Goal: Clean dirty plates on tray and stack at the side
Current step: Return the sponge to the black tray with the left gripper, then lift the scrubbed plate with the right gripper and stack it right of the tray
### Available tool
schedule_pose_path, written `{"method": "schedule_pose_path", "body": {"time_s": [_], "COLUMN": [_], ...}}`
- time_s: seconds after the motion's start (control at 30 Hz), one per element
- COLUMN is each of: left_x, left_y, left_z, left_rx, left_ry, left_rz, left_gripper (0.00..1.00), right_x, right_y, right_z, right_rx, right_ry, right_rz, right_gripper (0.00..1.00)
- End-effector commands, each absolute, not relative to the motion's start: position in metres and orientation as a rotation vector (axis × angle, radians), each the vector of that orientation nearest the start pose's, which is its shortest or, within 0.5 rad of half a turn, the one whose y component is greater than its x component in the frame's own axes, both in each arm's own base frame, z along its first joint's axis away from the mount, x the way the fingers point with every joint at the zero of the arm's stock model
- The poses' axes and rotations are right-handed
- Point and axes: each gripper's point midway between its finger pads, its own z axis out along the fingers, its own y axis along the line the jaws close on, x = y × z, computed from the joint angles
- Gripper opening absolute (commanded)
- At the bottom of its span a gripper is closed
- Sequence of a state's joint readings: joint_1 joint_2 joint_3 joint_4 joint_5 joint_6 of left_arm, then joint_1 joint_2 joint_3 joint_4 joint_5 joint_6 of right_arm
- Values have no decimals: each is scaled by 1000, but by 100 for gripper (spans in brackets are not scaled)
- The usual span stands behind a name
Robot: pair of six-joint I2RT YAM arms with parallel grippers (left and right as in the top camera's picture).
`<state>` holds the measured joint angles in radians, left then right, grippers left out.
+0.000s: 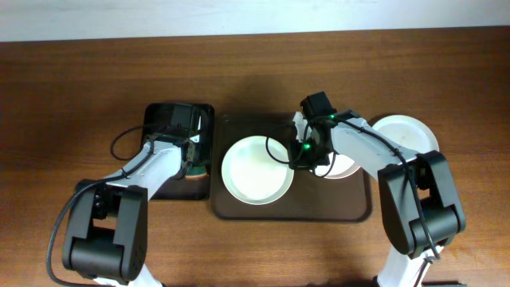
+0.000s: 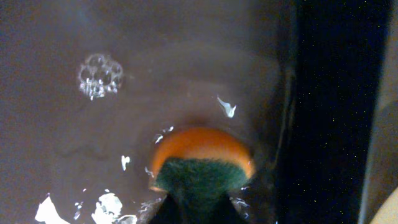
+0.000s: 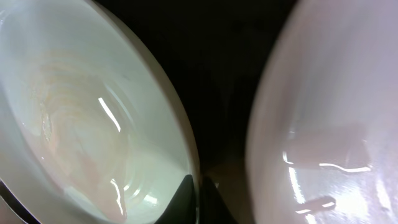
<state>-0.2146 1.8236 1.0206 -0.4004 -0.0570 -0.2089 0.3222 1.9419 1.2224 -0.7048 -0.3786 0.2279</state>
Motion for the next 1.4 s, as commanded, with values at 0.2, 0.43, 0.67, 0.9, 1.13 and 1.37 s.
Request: {"method": "schedule_pose_path", "body": {"time_s": [0.2, 0.43, 0.67, 0.9, 1.13, 1.37], "left_x": [381, 352, 346, 348, 346, 346], "left_y": [-68, -71, -69, -65, -65, -65], "left_z": [13, 3, 2, 2, 2, 2], "left_rx": [27, 44, 45, 27, 28, 28], "left_ry": [2805, 2926, 2951, 2947, 2955, 2956], "left_rz": [-27, -55, -47, -41, -44, -44], "left_gripper": [55, 38, 0, 56, 75, 79], "right_x": [331, 325, 316, 316, 329, 364], "right_y": [179, 178, 175, 175, 183, 182], "right_z": [18, 15, 10, 8, 15, 77], "right_rx": [-212, -208, -202, -203, -218, -283], "right_ry": [3032, 3054, 3087, 3079, 3023, 2844], "right_rz": [599, 595, 587, 589, 635, 555], "right_gripper": [23, 23, 22, 15, 4, 4]}}
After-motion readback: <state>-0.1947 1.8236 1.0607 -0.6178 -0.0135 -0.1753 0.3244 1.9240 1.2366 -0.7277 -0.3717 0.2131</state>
